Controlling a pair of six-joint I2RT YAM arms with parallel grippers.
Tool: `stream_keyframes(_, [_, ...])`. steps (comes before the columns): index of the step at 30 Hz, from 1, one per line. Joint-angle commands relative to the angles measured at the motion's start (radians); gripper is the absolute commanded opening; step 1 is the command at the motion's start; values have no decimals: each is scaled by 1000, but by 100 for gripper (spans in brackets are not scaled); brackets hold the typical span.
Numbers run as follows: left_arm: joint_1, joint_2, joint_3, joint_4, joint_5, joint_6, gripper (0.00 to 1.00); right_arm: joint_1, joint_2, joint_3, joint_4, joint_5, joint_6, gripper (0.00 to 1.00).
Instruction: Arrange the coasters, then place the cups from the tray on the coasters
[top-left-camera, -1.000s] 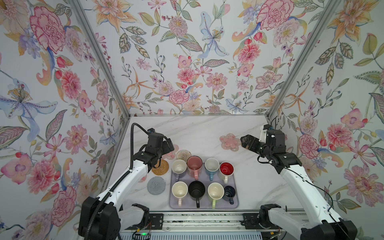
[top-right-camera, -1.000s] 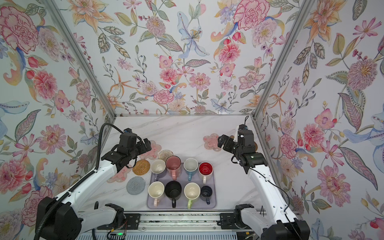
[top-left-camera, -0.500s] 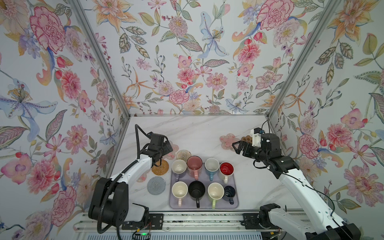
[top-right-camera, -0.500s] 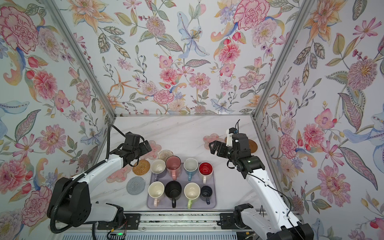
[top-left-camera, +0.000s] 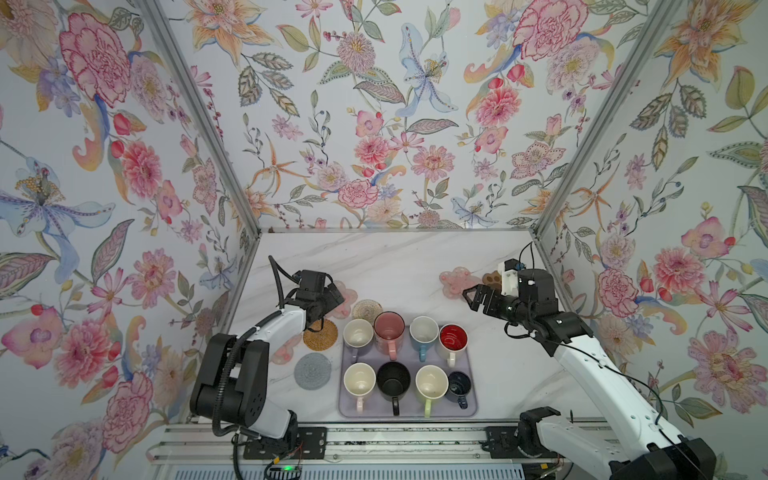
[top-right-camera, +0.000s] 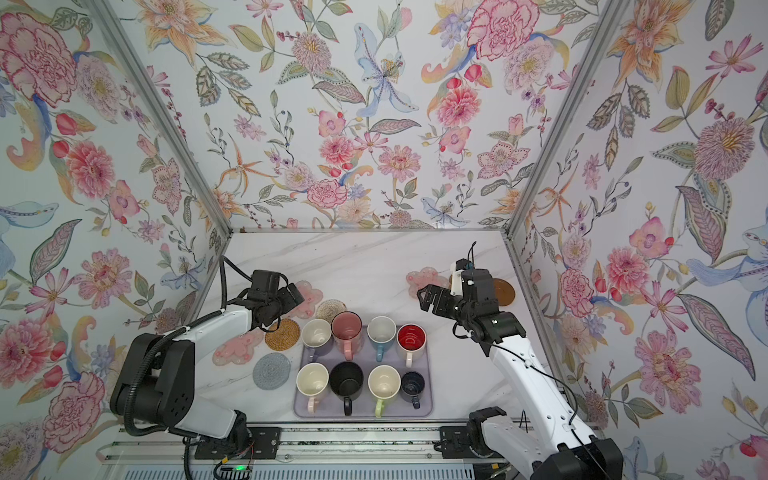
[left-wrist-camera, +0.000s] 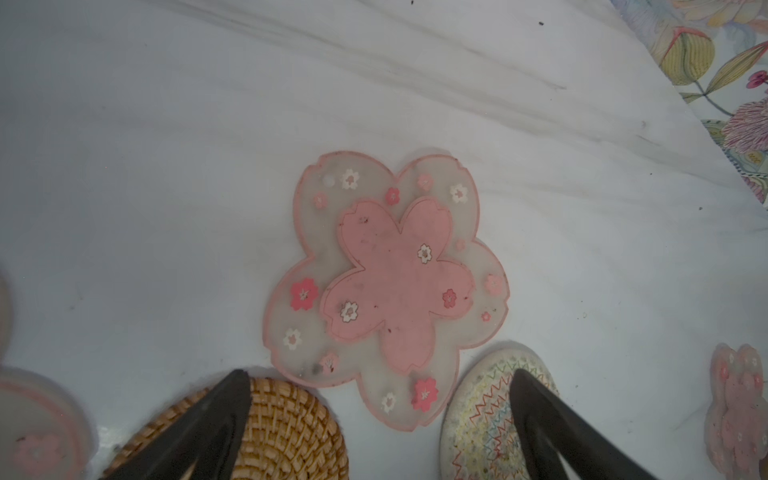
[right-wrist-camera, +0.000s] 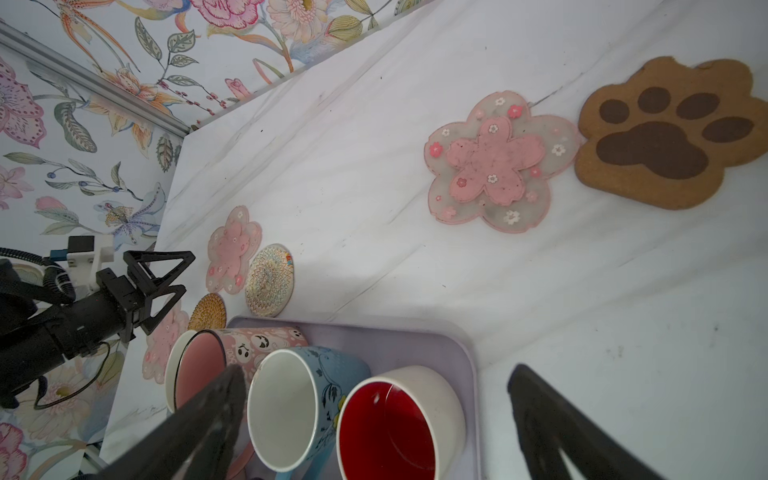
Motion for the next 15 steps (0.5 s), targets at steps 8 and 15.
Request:
stream_keyframes(8, [16,85,18,-14,9,-45,99,-10,-9,-13,26,-13,-6,99])
stream_keyframes(15, [18,109,20,-4,4,-52,99,-18,-10,-10,26,-16,-4,99])
